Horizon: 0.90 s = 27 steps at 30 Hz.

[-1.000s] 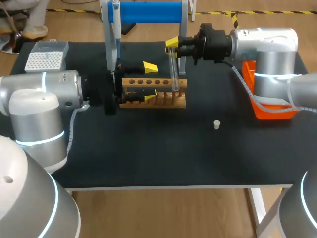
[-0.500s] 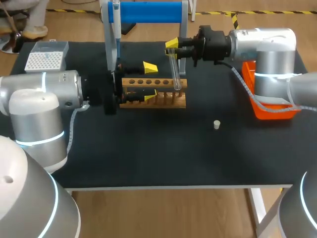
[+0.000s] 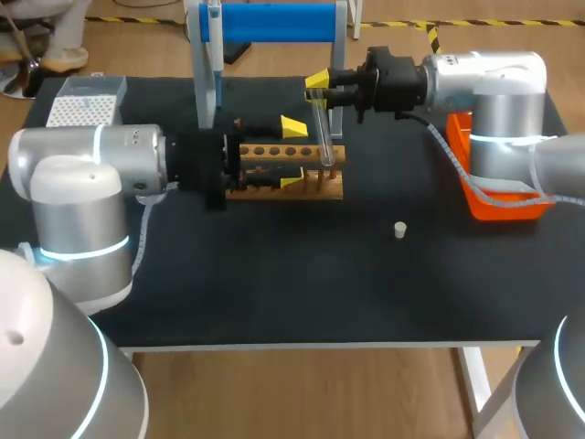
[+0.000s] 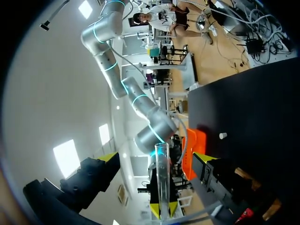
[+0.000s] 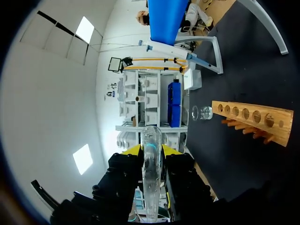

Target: Invert the test tube, pick up the pipette, mount the tip to pipette, aspirate from beaker and dispense into the tube, eject the tip, return the pipette, and cap with the stopper.

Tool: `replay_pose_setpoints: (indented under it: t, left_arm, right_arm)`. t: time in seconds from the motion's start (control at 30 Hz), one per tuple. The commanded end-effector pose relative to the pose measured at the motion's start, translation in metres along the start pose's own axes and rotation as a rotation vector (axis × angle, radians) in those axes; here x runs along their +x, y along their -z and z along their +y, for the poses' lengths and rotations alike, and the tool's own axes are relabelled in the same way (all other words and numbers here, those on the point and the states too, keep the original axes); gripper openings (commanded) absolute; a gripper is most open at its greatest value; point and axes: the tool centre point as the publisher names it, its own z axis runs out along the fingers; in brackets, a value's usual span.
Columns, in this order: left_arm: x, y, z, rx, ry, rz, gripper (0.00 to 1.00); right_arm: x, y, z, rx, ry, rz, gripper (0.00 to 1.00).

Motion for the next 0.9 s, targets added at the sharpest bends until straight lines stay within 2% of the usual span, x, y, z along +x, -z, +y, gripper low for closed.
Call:
replay_pose_setpoints:
  t: [0.03, 0.5, 0.9]
  left_arm:
    - [0.002, -0.014, 0.009, 0.024, -0.005, -0.001, 1.0]
    - [-0.002, -0.052, 0.016, 0.08, 0.018, 0.02, 1.0]
    - [-0.002, -0.057, 0.016, 0.08, 0.031, 0.022, 1.0]
  right_arm:
    - [0.0, 0.001, 0.0, 0.001, 0.001, -0.001, 0.0]
    - [0.0, 0.001, 0.0, 0.001, 0.001, -0.001, 0.0]
    - [0.0, 0.001, 0.0, 0.001, 0.001, -0.001, 0.0]
